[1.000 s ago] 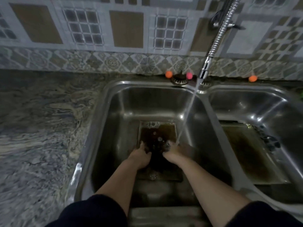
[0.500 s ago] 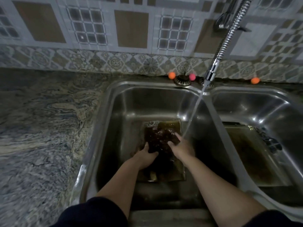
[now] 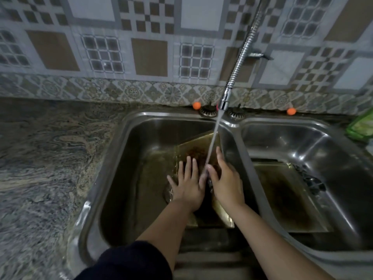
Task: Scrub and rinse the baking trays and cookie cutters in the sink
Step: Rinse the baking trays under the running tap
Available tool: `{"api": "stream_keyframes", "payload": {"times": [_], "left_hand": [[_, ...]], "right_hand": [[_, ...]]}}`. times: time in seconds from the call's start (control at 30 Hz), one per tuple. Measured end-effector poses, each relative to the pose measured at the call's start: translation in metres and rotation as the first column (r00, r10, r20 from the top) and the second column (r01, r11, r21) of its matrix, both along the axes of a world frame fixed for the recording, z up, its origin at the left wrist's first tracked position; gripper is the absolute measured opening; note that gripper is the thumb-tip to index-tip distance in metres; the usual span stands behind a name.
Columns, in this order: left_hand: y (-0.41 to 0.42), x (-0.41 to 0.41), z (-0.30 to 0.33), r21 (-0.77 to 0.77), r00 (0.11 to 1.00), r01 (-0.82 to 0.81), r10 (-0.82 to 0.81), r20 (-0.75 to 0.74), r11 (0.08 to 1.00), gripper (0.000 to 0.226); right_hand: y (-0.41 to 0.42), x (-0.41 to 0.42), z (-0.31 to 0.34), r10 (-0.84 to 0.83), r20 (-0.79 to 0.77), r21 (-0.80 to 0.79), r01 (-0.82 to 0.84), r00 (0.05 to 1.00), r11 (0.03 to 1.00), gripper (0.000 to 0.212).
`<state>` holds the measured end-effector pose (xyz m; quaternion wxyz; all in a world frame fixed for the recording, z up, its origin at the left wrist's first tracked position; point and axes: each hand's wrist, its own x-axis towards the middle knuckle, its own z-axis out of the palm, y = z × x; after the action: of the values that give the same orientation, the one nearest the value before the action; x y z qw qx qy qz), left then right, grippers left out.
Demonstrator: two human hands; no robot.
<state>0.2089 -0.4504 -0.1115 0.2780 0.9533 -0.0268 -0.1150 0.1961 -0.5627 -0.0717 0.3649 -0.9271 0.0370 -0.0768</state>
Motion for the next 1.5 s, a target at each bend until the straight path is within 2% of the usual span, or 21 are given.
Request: {"api": "stream_keyframes", "payload": {"times": [0.2, 0.37, 0.43, 0.5, 0.53, 0.57, 0.6, 0.63, 0.67, 0.77, 0.83, 0.9, 0.93, 0.97, 1.03, 1.13, 1.2, 1.27, 1.3, 1.37, 1.5], "left_hand": [[-0.022, 0.025, 0.04, 0.098, 0.947, -0.014, -0.018, 0.32, 0.995, 0.055], [-0.011, 0.032, 0.065, 0.273, 0.889, -0.124, -0.015, 0.458, 0.954, 0.055], [-0.004, 0.032, 0.069, 0.255, 0.871, -0.161, 0.016, 0.49, 0.953, 0.059], [0.004, 0.027, 0.07, 0.1, 0.857, -0.2, 0.124, 0.5, 0.975, 0.07], [0.008, 0.025, 0.07, -0.062, 0.857, -0.212, 0.216, 0.468, 0.975, 0.078], [0.013, 0.021, 0.072, -0.269, 0.868, -0.222, 0.316, 0.383, 0.937, 0.087], [0.018, 0.019, 0.073, -0.454, 0.883, -0.245, 0.391, 0.26, 0.857, 0.094], [0.022, 0.017, 0.075, -0.562, 0.893, -0.271, 0.422, 0.156, 0.781, 0.095], [0.027, 0.014, 0.076, -0.602, 0.896, -0.281, 0.428, 0.114, 0.748, 0.09], [0.036, 0.009, 0.074, -0.73, 0.853, -0.191, 0.48, 0.207, 0.656, 0.056], [0.036, 0.007, 0.074, -0.795, 0.811, -0.148, 0.532, 0.243, 0.588, 0.043], [0.031, 0.005, 0.075, -0.802, 0.778, -0.104, 0.55, 0.303, 0.589, 0.042], [0.027, 0.003, 0.075, -0.78, 0.766, -0.097, 0.547, 0.338, 0.619, 0.043], [0.021, 0.001, 0.076, -0.751, 0.756, -0.096, 0.539, 0.372, 0.653, 0.045], [0.009, -0.005, 0.072, -0.689, 0.764, -0.076, 0.487, 0.425, 0.721, 0.048], [-0.012, -0.013, 0.062, -0.572, 0.817, 0.071, 0.281, 0.503, 0.817, 0.055], [-0.024, -0.016, 0.056, -0.524, 0.823, 0.149, 0.189, 0.536, 0.839, 0.057], [-0.033, -0.017, 0.057, -0.492, 0.81, 0.191, 0.146, 0.568, 0.849, 0.051], [-0.037, -0.019, 0.06, -0.48, 0.808, 0.21, 0.126, 0.576, 0.852, 0.048], [-0.047, -0.014, 0.07, -0.509, 0.842, 0.227, 0.096, 0.531, 0.83, 0.047], [-0.055, 0.01, 0.101, -0.585, 0.951, 0.063, 0.129, 0.28, 0.808, 0.048]], "right_hand": [[-0.03, -0.016, 0.026, 0.055, 0.147, 0.138, -0.075, 0.988, 0.988, 0.062], [-0.048, -0.018, 0.042, 0.038, 0.191, 0.237, -0.084, 0.981, 0.968, 0.063], [-0.049, -0.015, 0.045, 0.048, 0.191, 0.252, -0.096, 0.98, 0.963, 0.065], [-0.048, -0.012, 0.047, 0.044, 0.168, 0.279, -0.091, 0.985, 0.956, 0.068], [-0.047, -0.01, 0.048, 0.038, 0.154, 0.297, -0.083, 0.987, 0.951, 0.069], [-0.046, -0.009, 0.05, 0.036, 0.15, 0.316, -0.082, 0.988, 0.945, 0.07], [-0.045, -0.008, 0.05, 0.044, 0.156, 0.334, -0.094, 0.987, 0.938, 0.071], [-0.043, -0.008, 0.051, 0.062, 0.155, 0.354, -0.114, 0.986, 0.928, 0.071], [-0.042, -0.006, 0.05, 0.083, 0.138, 0.37, -0.129, 0.987, 0.92, 0.071], [-0.036, 0.006, 0.042, 0.143, 0.011, 0.293, -0.14, 0.99, 0.946, 0.077], [-0.03, 0.018, 0.035, 0.155, -0.098, 0.217, -0.131, 0.983, 0.967, 0.087], [-0.023, 0.028, 0.038, 0.155, -0.185, 0.079, -0.143, 0.97, 0.987, 0.09], [-0.016, 0.033, 0.044, 0.158, -0.207, 0.038, -0.154, 0.965, 0.987, 0.092], [-0.009, 0.035, 0.055, 0.172, -0.216, 0.084, -0.157, 0.961, 0.984, 0.096], [0.005, 0.044, 0.075, 0.208, -0.208, 0.357, -0.124, 0.956, 0.926, 0.113], [0.014, 0.054, 0.095, 0.162, -0.193, 0.68, 0.013, 0.968, 0.733, 0.122], [0.01, 0.056, 0.101, 0.085, -0.202, 0.764, 0.103, 0.976, 0.637, 0.101], [0.001, 0.055, 0.099, 0.057, -0.128, 0.828, 0.075, 0.99, 0.556, 0.066], [-0.005, 0.051, 0.099, 0.069, -0.094, 0.86, 0.046, 0.993, 0.508, 0.056], [-0.014, 0.042, 0.099, 0.118, -0.06, 0.898, 0.002, 0.991, 0.439, 0.051], [-0.02, 0.015, 0.106, 0.173, -0.009, 0.917, -0.061, 0.985, 0.394, 0.052]]}}
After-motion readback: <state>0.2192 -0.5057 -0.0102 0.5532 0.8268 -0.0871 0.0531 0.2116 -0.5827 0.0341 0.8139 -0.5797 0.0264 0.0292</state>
